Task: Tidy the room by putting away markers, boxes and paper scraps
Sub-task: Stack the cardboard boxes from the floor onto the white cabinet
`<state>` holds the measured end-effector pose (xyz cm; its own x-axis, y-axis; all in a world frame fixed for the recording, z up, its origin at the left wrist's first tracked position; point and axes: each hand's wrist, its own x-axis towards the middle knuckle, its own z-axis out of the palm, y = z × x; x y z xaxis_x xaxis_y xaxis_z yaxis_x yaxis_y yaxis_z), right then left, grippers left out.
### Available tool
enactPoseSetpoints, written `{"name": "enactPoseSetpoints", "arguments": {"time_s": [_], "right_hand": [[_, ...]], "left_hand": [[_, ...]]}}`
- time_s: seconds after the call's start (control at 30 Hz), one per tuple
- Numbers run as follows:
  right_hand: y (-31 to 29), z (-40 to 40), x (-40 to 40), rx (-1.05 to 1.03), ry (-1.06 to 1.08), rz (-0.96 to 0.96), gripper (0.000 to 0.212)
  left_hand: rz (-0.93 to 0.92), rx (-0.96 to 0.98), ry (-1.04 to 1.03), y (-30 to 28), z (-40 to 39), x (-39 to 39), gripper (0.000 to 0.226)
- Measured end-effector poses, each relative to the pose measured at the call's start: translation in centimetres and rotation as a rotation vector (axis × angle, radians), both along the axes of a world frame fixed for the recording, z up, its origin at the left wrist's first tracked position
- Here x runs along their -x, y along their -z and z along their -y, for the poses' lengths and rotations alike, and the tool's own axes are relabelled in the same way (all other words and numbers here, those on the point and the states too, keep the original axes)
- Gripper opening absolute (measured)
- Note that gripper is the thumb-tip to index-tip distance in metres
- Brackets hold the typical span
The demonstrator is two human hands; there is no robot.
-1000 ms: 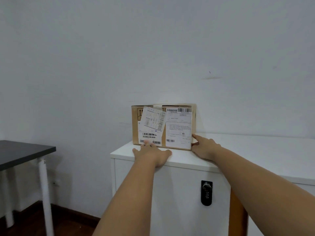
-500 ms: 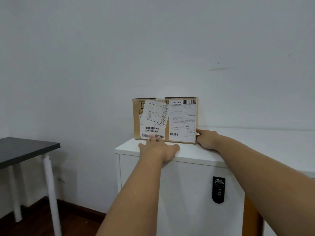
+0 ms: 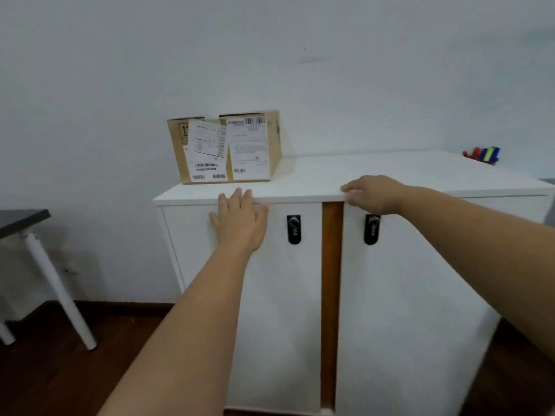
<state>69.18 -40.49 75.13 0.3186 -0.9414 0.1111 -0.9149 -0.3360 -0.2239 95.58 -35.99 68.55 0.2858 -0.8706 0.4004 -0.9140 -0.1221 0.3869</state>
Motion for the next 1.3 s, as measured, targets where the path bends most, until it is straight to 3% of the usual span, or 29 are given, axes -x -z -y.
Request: {"name": "enactPoseSetpoints", "arguments": {"time_s": [0.13, 0.27, 0.37, 0.53, 0.67, 0.8, 0.93, 1.07, 1.3], "right_hand": [[1.7, -6.1, 7.1, -0.008, 0.086, 0.055, 0.045], [5.5, -12.3, 13.6, -0.167, 0.183, 0.096, 0.041], [10.0, -17.2, 18.9, -0.283, 0.285, 0.139, 0.04], [19.9, -26.2, 27.0, -0.518, 0.432, 0.103, 0.038], [27.3, -31.7, 31.4, -0.675, 0.589, 0.155, 0.041], [32.1, -35.4, 33.4, -0.778, 0.674, 0.218, 0.055], [37.6, -38.9, 34.7, -0.794, 0.8, 0.336, 0.064], [40.7, -41.5, 35.0, -0.857, 0.877, 0.456, 0.056], [42.3, -43.1, 35.6, -0.92, 0.897, 0.786, 0.053]], "left_hand": [[-0.017, -0.012, 0.148, 3.6, -4.2, 6.9, 0.067], [-0.137, -0.102, 0.291, 8.3, -9.0, 15.0, 0.07], [-0.29, -0.257, 0.336, 13.1, -13.4, 21.0, 0.07], [-0.386, -0.575, 0.358, 21.6, -22.2, 28.9, 0.072], [-0.644, -0.775, 0.25, 26.9, -27.4, 33.0, 0.083], [-0.821, -0.853, 0.051, 31.5, -33.0, 36.2, 0.075], [-1.011, -1.061, -0.174, 36.0, -37.9, 38.6, 0.115], [-1.123, -1.223, -0.247, 38.2, -41.0, 40.4, 0.123], [-1.279, -1.073, -0.278, 39.3, -41.7, 40.8, 0.097]]}}
